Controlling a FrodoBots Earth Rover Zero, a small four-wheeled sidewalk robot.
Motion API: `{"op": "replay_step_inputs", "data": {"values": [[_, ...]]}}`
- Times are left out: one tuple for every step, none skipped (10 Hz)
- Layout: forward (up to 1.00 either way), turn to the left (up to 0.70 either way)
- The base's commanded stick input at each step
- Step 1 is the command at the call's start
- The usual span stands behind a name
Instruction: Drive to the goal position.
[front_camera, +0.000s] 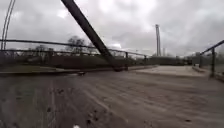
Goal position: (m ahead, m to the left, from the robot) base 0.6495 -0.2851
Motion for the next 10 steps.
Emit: {"op": "replay_step_inputs", "data": {"values": [[1.0,-0.26],[1.0,-0.33],[1.0,-0.4],[1.0,-0.4],[1.0,-0.4],[1.0,-0.4],[0.91,-0.36],[0.53,-0.21],[0.14,-0.06],[0.0,0.0]]}}
